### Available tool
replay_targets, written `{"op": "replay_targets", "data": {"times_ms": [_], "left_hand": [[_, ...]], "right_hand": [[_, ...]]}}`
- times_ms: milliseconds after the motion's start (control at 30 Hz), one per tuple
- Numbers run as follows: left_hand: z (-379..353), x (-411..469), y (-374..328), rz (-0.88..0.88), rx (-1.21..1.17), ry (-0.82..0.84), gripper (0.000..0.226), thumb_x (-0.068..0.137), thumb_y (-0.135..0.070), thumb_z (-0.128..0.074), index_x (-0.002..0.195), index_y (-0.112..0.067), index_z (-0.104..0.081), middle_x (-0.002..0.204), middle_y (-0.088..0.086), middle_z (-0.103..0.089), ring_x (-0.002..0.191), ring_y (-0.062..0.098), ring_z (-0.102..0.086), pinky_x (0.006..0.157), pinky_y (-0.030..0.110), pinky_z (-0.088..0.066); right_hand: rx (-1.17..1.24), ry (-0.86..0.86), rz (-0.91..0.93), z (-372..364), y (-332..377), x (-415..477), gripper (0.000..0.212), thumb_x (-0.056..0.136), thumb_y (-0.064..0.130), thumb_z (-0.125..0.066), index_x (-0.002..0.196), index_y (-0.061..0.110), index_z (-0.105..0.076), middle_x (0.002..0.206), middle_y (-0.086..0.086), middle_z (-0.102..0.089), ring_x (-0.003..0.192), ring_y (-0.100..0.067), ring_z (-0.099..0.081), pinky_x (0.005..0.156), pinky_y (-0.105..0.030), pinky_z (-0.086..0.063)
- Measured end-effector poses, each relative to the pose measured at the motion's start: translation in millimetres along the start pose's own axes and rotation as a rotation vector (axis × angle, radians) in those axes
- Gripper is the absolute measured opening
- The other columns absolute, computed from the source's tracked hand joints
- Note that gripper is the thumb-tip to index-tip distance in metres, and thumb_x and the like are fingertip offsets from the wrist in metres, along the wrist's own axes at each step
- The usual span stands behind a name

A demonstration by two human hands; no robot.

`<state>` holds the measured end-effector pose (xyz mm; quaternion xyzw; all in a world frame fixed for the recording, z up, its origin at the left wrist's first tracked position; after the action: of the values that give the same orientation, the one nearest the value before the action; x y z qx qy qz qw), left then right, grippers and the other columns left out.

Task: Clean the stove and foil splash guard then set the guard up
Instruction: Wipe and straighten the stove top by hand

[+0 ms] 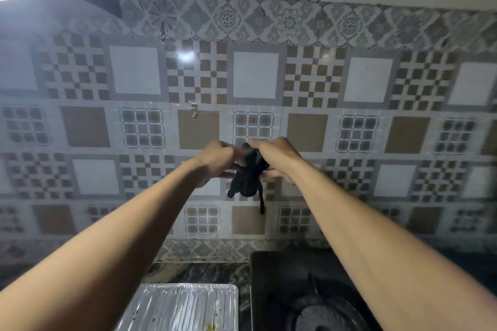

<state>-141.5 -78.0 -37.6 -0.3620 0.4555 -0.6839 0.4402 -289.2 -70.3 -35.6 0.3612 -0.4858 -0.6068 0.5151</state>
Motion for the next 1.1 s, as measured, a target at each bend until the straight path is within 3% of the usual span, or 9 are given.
{"op": "replay_targets", "data": {"times_ms": [133,300,400,567,700,833,967,1033,1100], "left_hand": [[-52,-9,10,0.041,0.003,0.083,0.05,0.067,-0.009,-0.052,0.112,0.003,-0.071,0.116,0.023,-0.069,0.109,0.027,-0.066,0.092,0.037,-0.055],[-102,-12,28,0.1,-0.065,0.117,0.042,0.084,0.003,-0.046,0.109,-0.012,-0.076,0.113,0.004,-0.075,0.112,0.019,-0.066,0.088,0.033,-0.051],[-112,-5,43,0.023,0.273,0.024,0.04,0.088,0.002,-0.047,0.112,-0.013,-0.075,0.119,0.005,-0.073,0.107,0.02,-0.065,0.094,0.033,-0.051],[-143,-9,107,-0.017,0.782,0.067,0.043,0.096,-0.017,-0.051,0.138,-0.016,-0.06,0.14,0.005,-0.061,0.127,0.025,-0.058,0.111,0.034,-0.04],[-154,-14,166,0.023,0.969,0.177,0.05,0.102,-0.035,-0.043,0.15,-0.02,-0.042,0.154,0.008,-0.045,0.138,0.029,-0.047,0.114,0.042,-0.037],[-154,-29,194,0.038,1.018,0.262,0.053,0.107,-0.04,-0.029,0.156,-0.021,-0.027,0.163,0.009,-0.027,0.15,0.027,-0.026,0.119,0.042,-0.023],[-148,-37,216,0.046,1.113,0.328,0.067,0.1,-0.06,-0.016,0.159,-0.029,-0.008,0.166,0.007,-0.013,0.154,0.025,-0.012,0.123,0.05,-0.016],[-147,-39,225,0.04,1.164,0.347,0.07,0.099,-0.062,-0.013,0.159,-0.029,0.002,0.166,0.004,-0.004,0.154,0.025,-0.006,0.123,0.055,-0.009],[-150,-42,228,0.01,1.195,0.355,0.07,0.1,-0.06,-0.013,0.158,-0.027,0.009,0.166,0.001,0.001,0.154,0.023,-0.002,0.122,0.056,-0.003]], "right_hand": [[-0.009,-0.001,-0.047,35,-33,-11,0.036,0.079,0.029,-0.081,0.102,0.004,-0.07,0.096,-0.013,-0.075,0.084,-0.023,-0.074,0.07,-0.037,-0.063],[-0.162,-0.064,-0.067,86,-70,-16,0.01,0.075,0.012,-0.074,0.081,0.005,-0.069,0.087,-0.014,-0.071,0.088,-0.029,-0.071,0.079,-0.049,-0.061],[-0.317,-0.039,-0.064,104,-91,-18,0.008,0.079,0.012,-0.072,0.079,0.007,-0.067,0.08,-0.014,-0.064,0.085,-0.03,-0.07,0.078,-0.049,-0.061],[-0.806,-0.022,-0.003,116,-133,-27,0.016,0.081,0.017,-0.069,0.072,0.005,-0.064,0.07,-0.006,-0.062,0.069,-0.026,-0.064,0.059,-0.034,-0.05],[-1.107,0.011,0.08,99,-152,-39,0.012,0.088,0.013,-0.065,0.078,0.011,-0.059,0.079,-0.004,-0.058,0.07,-0.024,-0.058,0.058,-0.031,-0.044],[-1.059,0.057,0.091,61,-177,-41,0.026,0.09,0.022,-0.068,0.072,0.013,-0.052,0.072,-0.002,-0.055,0.075,-0.027,-0.062,0.063,-0.032,-0.045],[-0.977,0.163,0.077,30,-196,-40,0.037,0.089,0.049,-0.064,0.087,0.013,-0.065,0.094,-0.005,-0.067,0.088,-0.029,-0.065,0.072,-0.037,-0.053],[-1.079,0.207,0.13,27,-199,-41,0.041,0.091,0.052,-0.061,0.104,0.014,-0.068,0.112,-0.009,-0.067,0.111,-0.033,-0.058,0.087,-0.041,-0.051],[-1.175,0.301,-0.016,33,-221,-43,0.058,0.095,0.057,-0.051,0.128,0.011,-0.06,0.14,-0.014,-0.053,0.136,-0.039,-0.038,0.105,-0.05,-0.038]]}}
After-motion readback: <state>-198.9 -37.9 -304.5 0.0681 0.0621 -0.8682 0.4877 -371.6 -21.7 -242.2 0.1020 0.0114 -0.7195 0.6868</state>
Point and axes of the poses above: each hand's wrist, its own x-axis towards the middle knuckle, its own z-axis out of the back of the hand, y = z × x, the point moved 9 cm from there along x, towards the middle knuckle
